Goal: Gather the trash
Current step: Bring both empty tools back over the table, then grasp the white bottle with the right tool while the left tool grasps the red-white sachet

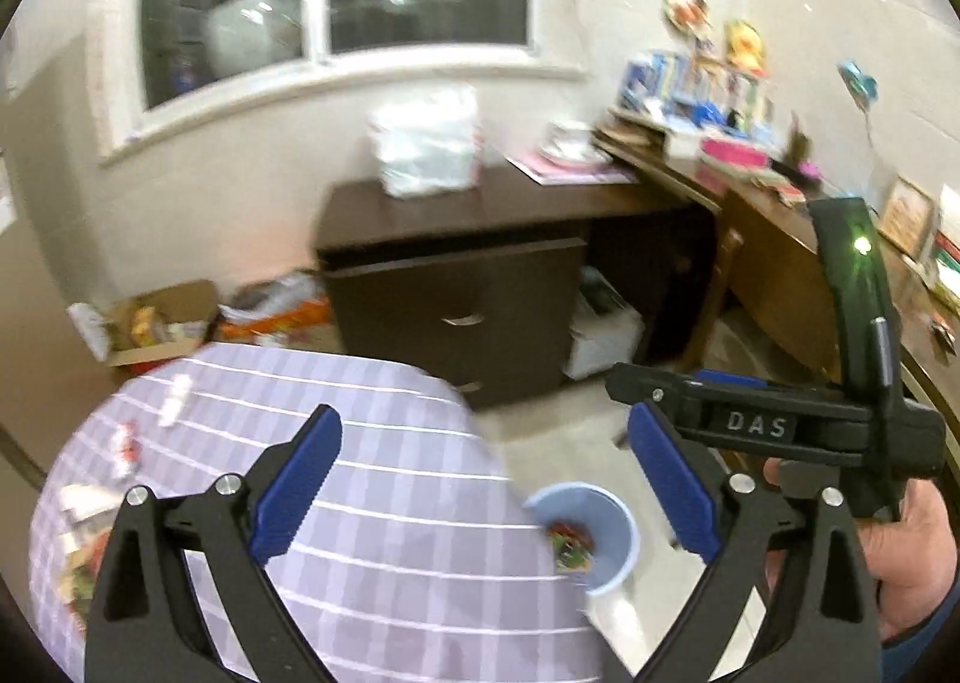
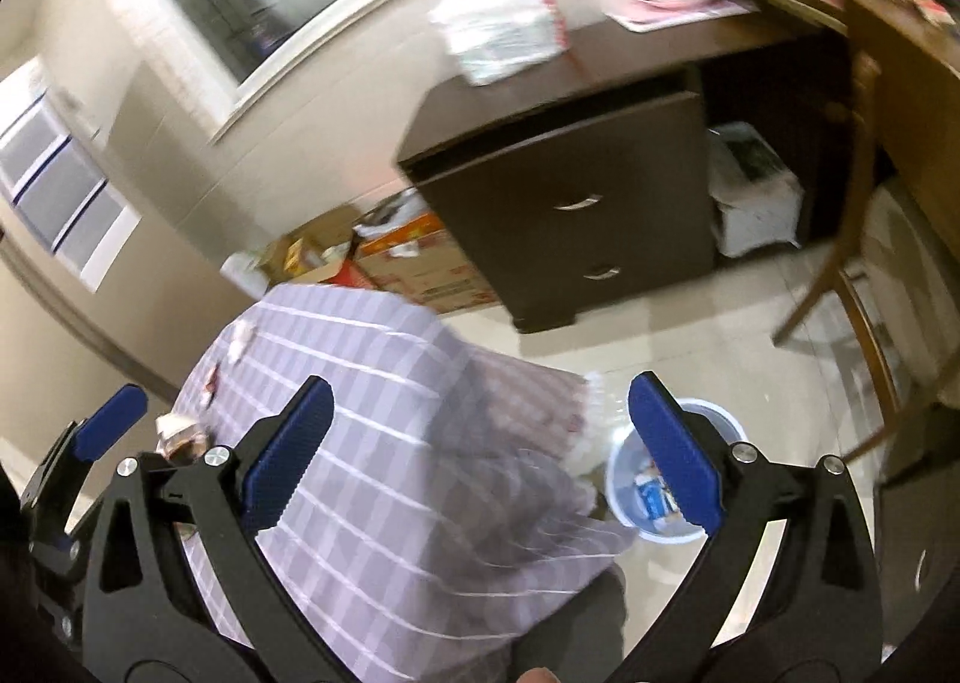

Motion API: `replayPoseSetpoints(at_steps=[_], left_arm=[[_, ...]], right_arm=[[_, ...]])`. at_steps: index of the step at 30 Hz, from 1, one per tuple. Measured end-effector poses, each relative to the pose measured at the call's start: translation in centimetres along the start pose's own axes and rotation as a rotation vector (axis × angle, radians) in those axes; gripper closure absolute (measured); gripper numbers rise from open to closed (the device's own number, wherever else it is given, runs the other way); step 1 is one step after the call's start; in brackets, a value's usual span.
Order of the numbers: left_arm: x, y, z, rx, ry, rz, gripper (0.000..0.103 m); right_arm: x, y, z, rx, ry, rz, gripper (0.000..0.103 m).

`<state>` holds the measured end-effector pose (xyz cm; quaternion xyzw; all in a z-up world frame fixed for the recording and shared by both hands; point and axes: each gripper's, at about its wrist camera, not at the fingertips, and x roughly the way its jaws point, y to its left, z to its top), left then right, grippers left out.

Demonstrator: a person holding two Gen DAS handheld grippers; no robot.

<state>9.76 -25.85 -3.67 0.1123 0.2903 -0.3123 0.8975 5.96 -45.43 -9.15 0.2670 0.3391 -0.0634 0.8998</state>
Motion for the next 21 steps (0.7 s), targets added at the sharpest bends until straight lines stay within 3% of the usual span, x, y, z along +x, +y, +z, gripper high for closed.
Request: replayPoseSetpoints(at_steps=[5, 10, 21], left_arm=[[-2.7, 5.8, -1.1, -0.072, -0.034, 0.122, 0.008], [-4.3, 11.7, -2.2, -0.166, -0.035, 0.180, 0.008], [-1.7, 27.3, -4.0, -0.323, 0.115, 0.362, 0.008]], right_arm=[[2.1, 6.1, -0.2, -0.086, 0.022, 0.047, 0.006], [4.5, 11.6, -0.8, -0.164, 0.066, 0.071, 0.006], [12.6, 19.7, -0.5, -0.272, 0.159, 0.066, 0.006]])
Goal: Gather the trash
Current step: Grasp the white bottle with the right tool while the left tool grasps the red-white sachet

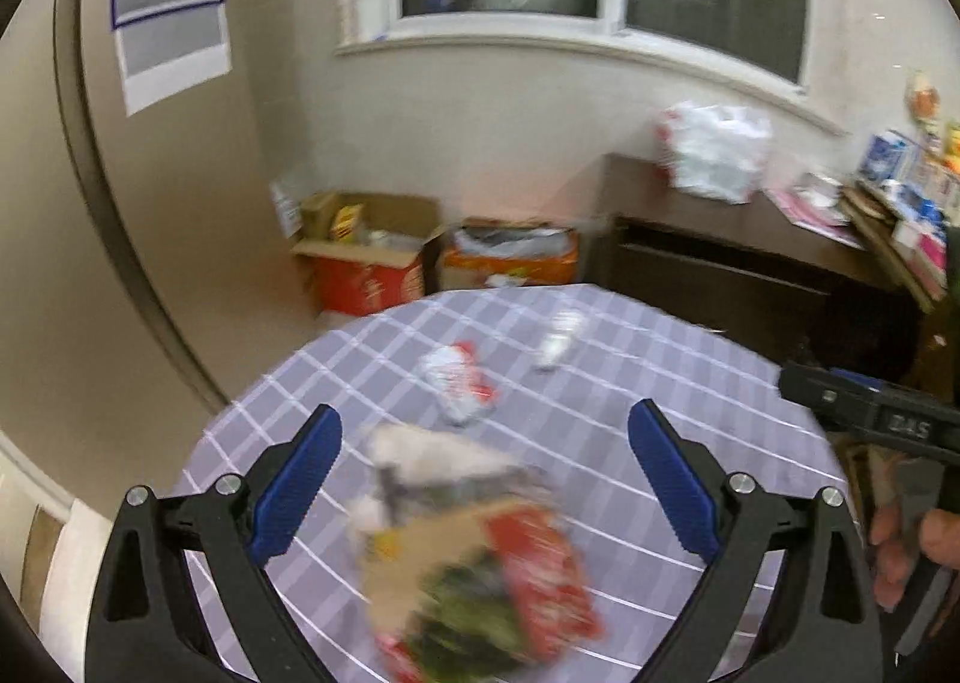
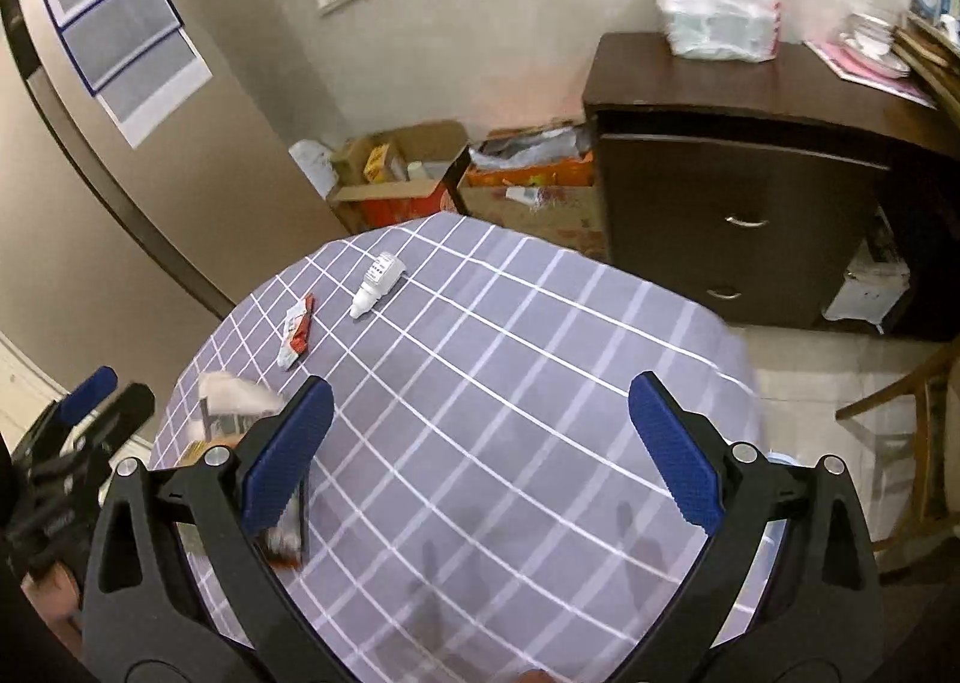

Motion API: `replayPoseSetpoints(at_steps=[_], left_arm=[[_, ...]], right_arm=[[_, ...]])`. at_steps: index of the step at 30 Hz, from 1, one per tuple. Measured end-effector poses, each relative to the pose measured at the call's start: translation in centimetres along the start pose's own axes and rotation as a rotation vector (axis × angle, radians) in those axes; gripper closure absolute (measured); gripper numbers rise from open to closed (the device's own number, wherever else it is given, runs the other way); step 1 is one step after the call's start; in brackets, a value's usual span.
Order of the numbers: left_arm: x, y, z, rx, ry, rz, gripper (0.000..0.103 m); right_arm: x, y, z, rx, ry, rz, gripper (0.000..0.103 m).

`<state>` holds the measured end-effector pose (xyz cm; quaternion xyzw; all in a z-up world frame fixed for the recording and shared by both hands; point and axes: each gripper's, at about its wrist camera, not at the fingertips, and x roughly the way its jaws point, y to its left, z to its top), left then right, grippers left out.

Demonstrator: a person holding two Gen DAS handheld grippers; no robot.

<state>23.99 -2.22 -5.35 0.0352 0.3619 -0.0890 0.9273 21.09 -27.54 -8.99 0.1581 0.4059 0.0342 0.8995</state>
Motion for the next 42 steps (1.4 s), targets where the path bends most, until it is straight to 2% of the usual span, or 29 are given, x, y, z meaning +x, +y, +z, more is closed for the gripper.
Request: replayPoseSetpoints(at_steps=[3, 6, 10, 16, 17, 18, 19, 20, 23, 25, 26, 27, 30, 31, 34, 35, 42], left_arm=[[3.3, 2.1, 1.1, -0.008, 0.067, 0.029, 0.008], [7.0, 3.2, 2.6, 0.012, 0.140, 0.026, 0.008], [12.3, 3.4, 3.9, 0.048, 0.258, 0.020, 0.008], [16.7, 2.9, 3.6, 0.036, 0.391, -0.022, 0.009], [17.0, 2.7, 3.4, 0.044, 0.408, -0.028, 0.015], [17.5, 2.6, 3.2, 0.048, 0.426, -0.035, 0.027], [17.9, 2.6, 2.7, 0.044, 0.454, -0.046, 0.033], [17.9, 2.6, 2.3, 0.039, 0.460, -0.055, 0.038], [17.7, 2.3, 2.4, 0.077, 0.452, -0.031, 0.045], [17.5, 2.2, 2.3, 0.098, 0.439, -0.041, 0.060], [17.5, 2.3, 2.4, 0.108, 0.436, -0.050, 0.067], [17.4, 2.3, 2.3, 0.116, 0.436, -0.060, 0.069], [17.0, 2.5, 2.0, 0.125, 0.426, -0.084, 0.072], [16.9, 2.7, 2.0, 0.117, 0.422, -0.091, 0.073], [15.9, 3.3, 2.0, 0.086, 0.392, -0.113, 0.079], [15.4, 3.4, 2.1, 0.076, 0.381, -0.125, 0.096], [12.3, 3.0, 2.4, 0.038, 0.306, -0.164, 0.096]], right_arm=[[3.0, 0.8, 0.9, 0.006, 0.031, -0.005, 0.006], [5.9, 1.7, 1.7, 0.014, 0.060, 0.001, 0.006], [8.7, 2.1, 2.7, 0.046, 0.076, 0.014, 0.006], [11.4, 3.4, 4.5, 0.042, 0.087, 0.035, 0.006], [11.8, 3.9, 4.9, 0.035, 0.088, 0.045, 0.006], [12.2, 4.3, 5.2, 0.027, 0.089, 0.050, 0.009], [12.5, 4.5, 5.5, 0.021, 0.091, 0.052, 0.014], [13.1, 5.0, 5.7, 0.015, 0.098, 0.053, 0.017], [15.1, 6.3, 6.0, -0.012, 0.140, 0.047, 0.035], [16.5, 7.1, 5.8, -0.029, 0.168, 0.025, 0.054], [16.5, 7.4, 5.7, -0.045, 0.153, 0.005, 0.059], [16.7, 8.1, 5.5, -0.079, 0.152, -0.029, 0.064], [16.4, 8.8, 4.7, -0.113, 0.146, -0.032, 0.066], [16.2, 8.8, 4.4, -0.117, 0.143, -0.031, 0.070], [14.9, 7.8, 3.6, -0.082, 0.133, 0.011, 0.070], [14.0, 7.2, 3.2, -0.072, 0.122, 0.028, 0.070], [8.3, 3.3, 1.3, -0.023, 0.077, 0.062, 0.070]])
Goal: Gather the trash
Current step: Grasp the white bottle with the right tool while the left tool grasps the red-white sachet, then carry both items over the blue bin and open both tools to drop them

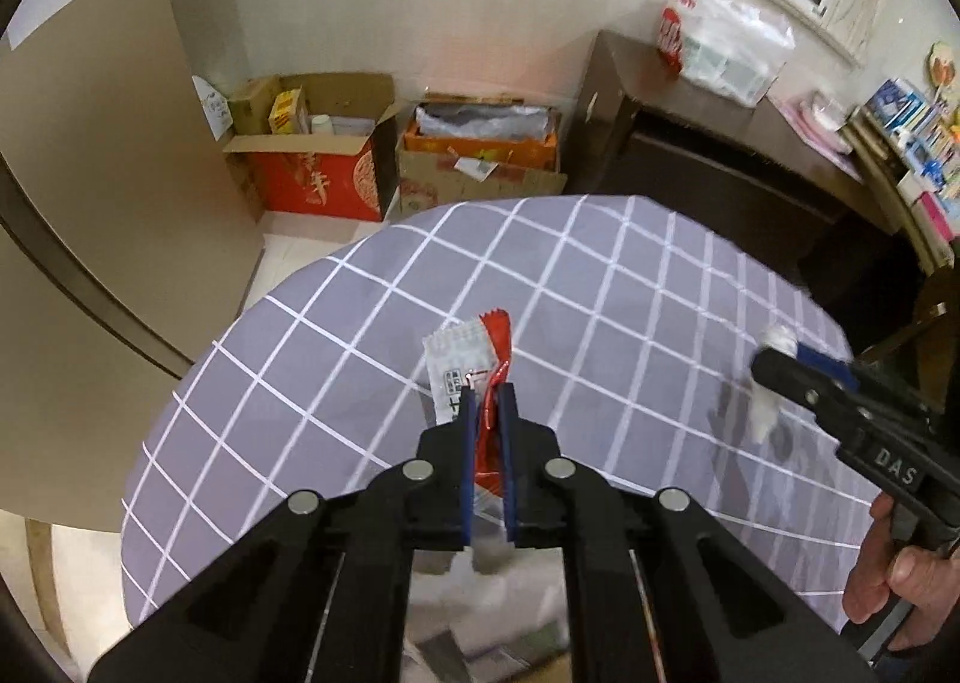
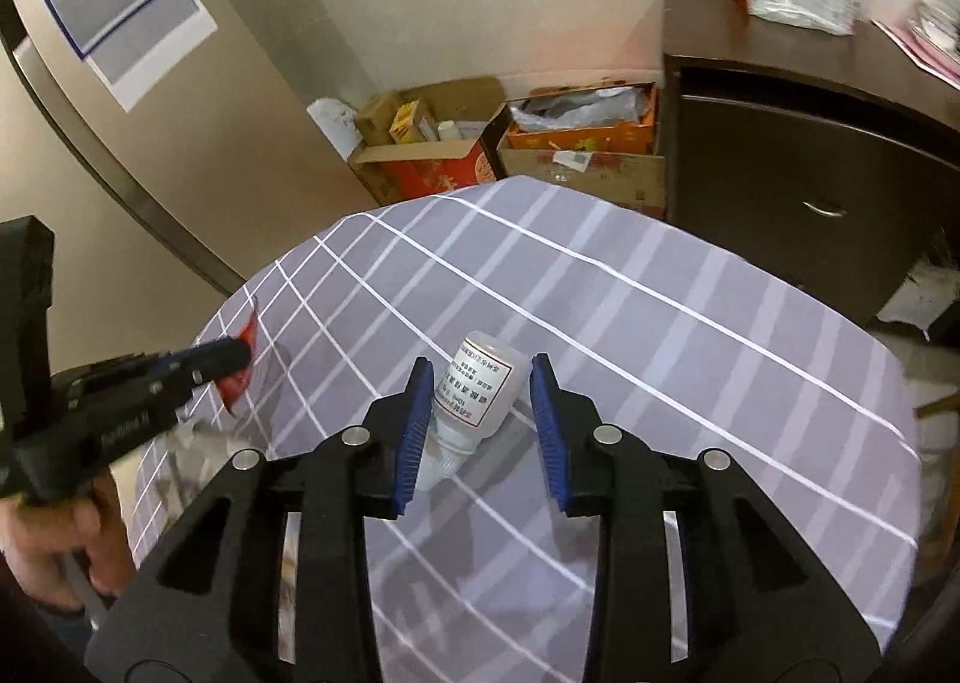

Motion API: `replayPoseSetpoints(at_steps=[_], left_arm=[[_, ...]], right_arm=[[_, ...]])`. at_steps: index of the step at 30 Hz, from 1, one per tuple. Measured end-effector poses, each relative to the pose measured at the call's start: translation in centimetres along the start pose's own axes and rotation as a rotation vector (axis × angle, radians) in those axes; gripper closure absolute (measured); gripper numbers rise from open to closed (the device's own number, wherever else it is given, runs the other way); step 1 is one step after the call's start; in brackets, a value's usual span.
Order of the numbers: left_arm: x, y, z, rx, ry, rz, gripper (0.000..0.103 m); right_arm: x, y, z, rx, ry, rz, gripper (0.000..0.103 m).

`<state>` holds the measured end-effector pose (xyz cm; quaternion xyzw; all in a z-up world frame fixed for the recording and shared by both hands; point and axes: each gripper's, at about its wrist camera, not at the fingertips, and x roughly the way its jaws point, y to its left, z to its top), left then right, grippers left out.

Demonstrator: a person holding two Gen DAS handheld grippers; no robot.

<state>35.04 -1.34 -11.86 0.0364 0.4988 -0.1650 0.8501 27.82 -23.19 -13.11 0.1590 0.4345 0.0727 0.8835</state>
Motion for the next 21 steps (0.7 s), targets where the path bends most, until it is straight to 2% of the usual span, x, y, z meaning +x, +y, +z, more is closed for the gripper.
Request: replayPoseSetpoints(at_steps=[6, 11, 17, 21], left_arm=[[-3.7, -3.1, -0.7, 0.023, -0.083, -0.068, 0.096], [-6.8, -7.9, -1.8, 0.051, -0.144, -0.169, 0.096], [-9.2, -15.5, -4.6, 0.120, -0.177, -0.268, 0.096], [-10.2, -21.4, -7.0, 0.192, -0.174, -0.333, 0.096]], right_arm=[[-6.2, -3.5, -2.7, 0.062, -0.051, 0.021, 0.070], [-11.6, -6.6, -4.7, 0.115, -0.118, 0.027, 0.070], [-17.8, -11.5, -7.0, 0.185, -0.200, 0.017, 0.070], [-21.2, -16.3, -9.4, 0.258, -0.247, -0.032, 0.070]])
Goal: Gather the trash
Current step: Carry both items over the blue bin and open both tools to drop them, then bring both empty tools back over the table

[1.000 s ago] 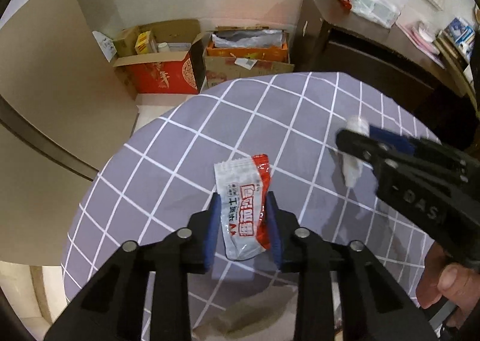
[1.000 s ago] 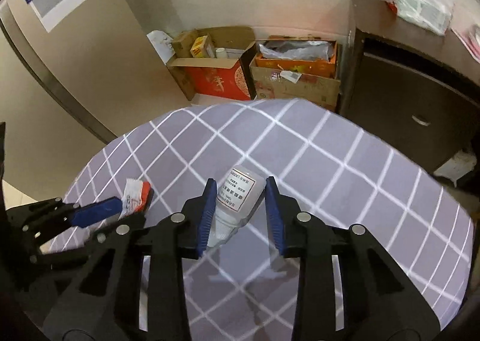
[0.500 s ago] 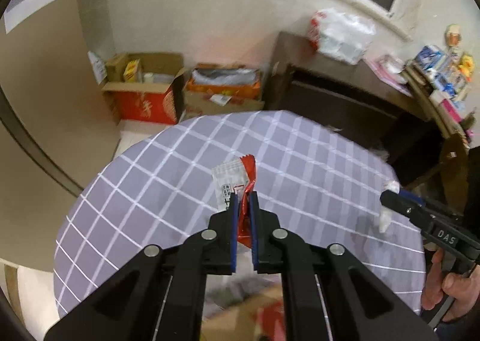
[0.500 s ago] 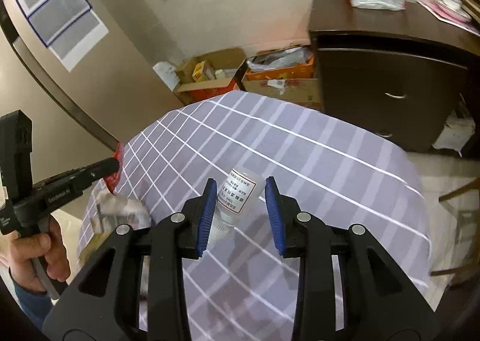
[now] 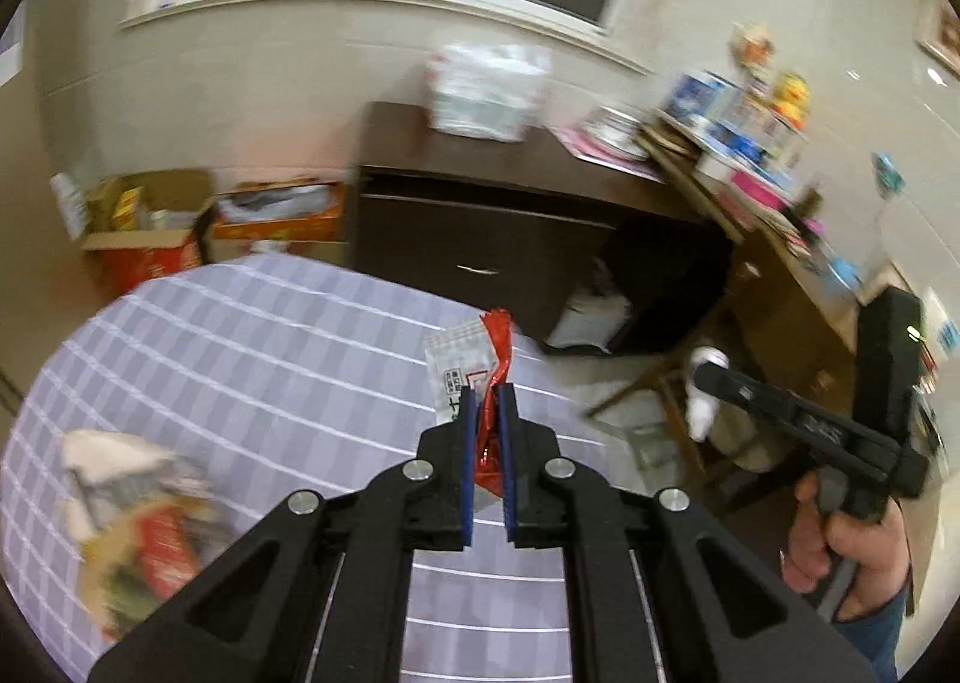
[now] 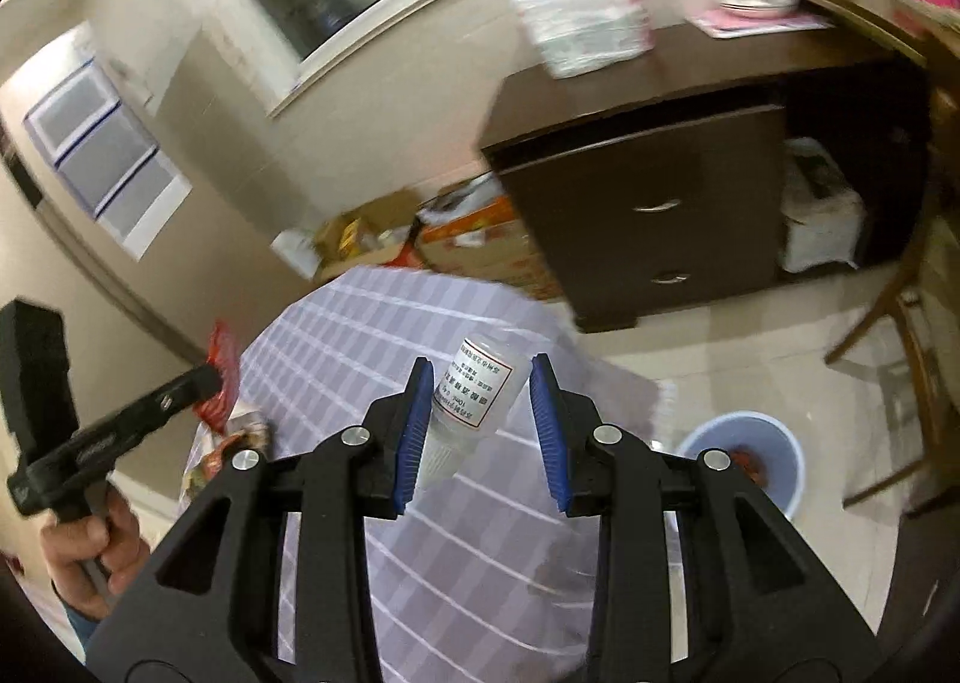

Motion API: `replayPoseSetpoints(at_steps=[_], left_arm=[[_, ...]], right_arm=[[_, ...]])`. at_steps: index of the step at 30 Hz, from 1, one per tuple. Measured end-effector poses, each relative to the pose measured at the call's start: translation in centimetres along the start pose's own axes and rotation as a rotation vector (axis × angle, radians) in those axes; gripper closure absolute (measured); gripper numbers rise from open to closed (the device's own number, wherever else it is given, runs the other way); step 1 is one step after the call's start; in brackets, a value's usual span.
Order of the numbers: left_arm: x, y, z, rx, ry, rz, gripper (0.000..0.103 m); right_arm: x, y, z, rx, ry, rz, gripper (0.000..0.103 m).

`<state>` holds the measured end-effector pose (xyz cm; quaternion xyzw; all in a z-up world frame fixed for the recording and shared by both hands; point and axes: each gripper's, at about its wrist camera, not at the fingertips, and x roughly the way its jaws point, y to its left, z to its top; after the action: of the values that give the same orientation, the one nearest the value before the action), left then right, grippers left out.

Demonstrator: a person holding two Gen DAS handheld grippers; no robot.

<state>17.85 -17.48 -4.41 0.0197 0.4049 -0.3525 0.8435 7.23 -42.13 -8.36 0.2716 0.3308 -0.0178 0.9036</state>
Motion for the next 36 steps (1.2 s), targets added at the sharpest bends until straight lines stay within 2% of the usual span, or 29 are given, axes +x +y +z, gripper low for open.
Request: replayPoseSetpoints(at_steps=[4, 8, 12, 17, 19, 20, 21, 22, 24, 28, 36], left_arm=[[3.3, -6.9, -1.5, 0.086, 0.054, -0.078, 0.096], [8.5, -11.4, -2.7, 0.109, 0.141, -0.130, 0.096], [14.9, -14.9, -3.8, 0.129, 0.258, -0.143, 0.096], [22.1, -17.0, -4.9, 0.156, 0.402, -0.112, 0.094], [24.1, -17.4, -5.1, 0.168, 0.451, -0.096, 0.064], [24.2, -17.5, -5.0, 0.171, 0.444, -0.077, 0.030], [24.0, -17.5, -5.0, 0.178, 0.424, -0.052, 0.014], [23.5, -17.4, -4.8, 0.187, 0.388, -0.035, 0.014], [22.9, -17.3, -4.4, 0.192, 0.369, -0.031, 0.014], [21.1, -16.8, -3.3, 0.186, 0.302, 0.025, 0.014], [15.4, -16.1, -2.4, 0.180, 0.154, 0.062, 0.012]], right_arm=[[-1.7, -7.3, -1.0, 0.113, -0.014, -0.083, 0.070], [-0.9, -14.1, -2.3, 0.223, 0.022, -0.150, 0.070], [0.8, -19.4, -3.4, 0.314, 0.064, -0.188, 0.070], [3.2, -23.8, -4.2, 0.389, 0.098, -0.195, 0.067], [3.9, -24.9, -4.6, 0.415, 0.119, -0.202, 0.039], [4.4, -25.3, -4.8, 0.430, 0.128, -0.193, 0.032], [4.6, -25.6, -5.0, 0.443, 0.133, -0.191, 0.018], [4.7, -25.7, -5.3, 0.451, 0.130, -0.193, 0.011], [4.6, -25.7, -5.8, 0.459, 0.127, -0.193, 0.007], [4.2, -25.2, -6.3, 0.455, 0.122, -0.221, 0.006], [1.1, -20.8, -5.5, 0.364, 0.054, -0.273, 0.006]])
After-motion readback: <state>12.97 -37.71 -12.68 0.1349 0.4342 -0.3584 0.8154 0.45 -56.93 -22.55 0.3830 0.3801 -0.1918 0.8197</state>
